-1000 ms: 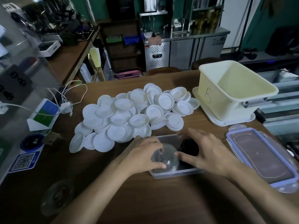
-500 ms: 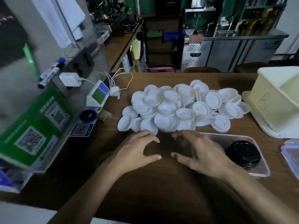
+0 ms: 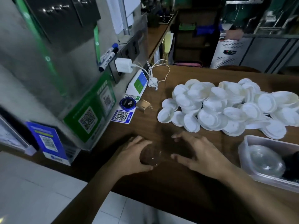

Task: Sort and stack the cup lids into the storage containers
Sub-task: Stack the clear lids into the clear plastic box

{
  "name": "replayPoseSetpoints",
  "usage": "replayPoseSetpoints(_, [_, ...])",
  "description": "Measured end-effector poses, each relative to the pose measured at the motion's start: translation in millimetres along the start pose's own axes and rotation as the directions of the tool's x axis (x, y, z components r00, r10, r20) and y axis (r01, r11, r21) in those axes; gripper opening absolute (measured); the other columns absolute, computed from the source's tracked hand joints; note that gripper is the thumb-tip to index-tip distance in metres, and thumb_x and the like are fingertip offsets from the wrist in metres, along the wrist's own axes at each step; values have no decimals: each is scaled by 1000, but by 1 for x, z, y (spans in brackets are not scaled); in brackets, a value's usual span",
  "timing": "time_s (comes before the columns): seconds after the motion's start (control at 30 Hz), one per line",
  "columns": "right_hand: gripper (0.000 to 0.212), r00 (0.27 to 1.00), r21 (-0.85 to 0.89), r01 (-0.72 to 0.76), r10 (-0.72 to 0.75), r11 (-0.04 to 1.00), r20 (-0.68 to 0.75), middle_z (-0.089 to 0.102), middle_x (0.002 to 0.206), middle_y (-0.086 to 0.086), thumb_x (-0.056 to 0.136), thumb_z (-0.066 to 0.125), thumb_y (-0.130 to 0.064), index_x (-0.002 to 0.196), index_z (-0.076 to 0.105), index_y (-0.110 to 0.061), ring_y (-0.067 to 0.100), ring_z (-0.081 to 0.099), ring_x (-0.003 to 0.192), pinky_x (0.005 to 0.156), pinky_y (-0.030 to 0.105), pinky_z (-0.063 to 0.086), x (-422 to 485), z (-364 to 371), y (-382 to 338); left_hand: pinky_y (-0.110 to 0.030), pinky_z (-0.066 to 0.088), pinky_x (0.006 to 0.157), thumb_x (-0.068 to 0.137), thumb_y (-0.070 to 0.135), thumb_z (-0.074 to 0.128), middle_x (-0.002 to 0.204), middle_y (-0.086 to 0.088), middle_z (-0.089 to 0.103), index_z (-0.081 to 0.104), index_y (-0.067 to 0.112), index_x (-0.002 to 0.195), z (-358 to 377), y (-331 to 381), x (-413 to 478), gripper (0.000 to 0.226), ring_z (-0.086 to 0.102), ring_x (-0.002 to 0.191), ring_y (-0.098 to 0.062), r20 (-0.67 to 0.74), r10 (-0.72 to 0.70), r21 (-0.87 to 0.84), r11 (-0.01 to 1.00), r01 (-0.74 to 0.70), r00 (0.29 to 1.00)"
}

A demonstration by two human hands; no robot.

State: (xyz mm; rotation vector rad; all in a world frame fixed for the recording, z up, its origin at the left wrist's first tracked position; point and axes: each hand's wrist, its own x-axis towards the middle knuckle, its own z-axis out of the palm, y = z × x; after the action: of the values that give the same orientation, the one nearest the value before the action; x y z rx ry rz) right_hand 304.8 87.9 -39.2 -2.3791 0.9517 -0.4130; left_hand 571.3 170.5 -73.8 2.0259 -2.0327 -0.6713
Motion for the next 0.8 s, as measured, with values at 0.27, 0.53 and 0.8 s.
replayPoseSetpoints(0.27, [51, 987, -47, -109, 103, 993, -127, 61, 121, -25, 84, 66, -62, 129, 53, -42, -2, 59, 114, 97, 26, 49, -33, -34, 19, -33, 51, 102, 62, 65, 82, 128, 29, 50, 50, 51, 137, -11, 56, 28, 83, 53, 121, 5, -85, 174, -107, 977, -183, 981])
replayPoseSetpoints(0.53, [37, 915, -22, -246, 225, 969, -336, 64, 112, -22, 92, 64, -57, 120, 60, -32, 3, 61, 109, 91, 28, 49, -115, -105, 68, -30, 46, 108, 70, 73, 77, 136, 35, 47, 45, 53, 140, 5, 170, 80, 80, 46, 130, 8, -81, 408, -101, 904, -415, 909])
replayPoseSetpoints(0.8, [46, 853, -57, -381, 327, 923, -406, 57, 107, -17, 89, 63, -62, 116, 61, -24, 5, 57, 103, 88, 20, 45, -188, -152, 131, -27, 46, 100, 76, 67, 76, 133, 36, 43, 42, 54, 135, 43, 275, 122, 69, 45, 125, 9, 49, 515, -57, 857, -512, 856])
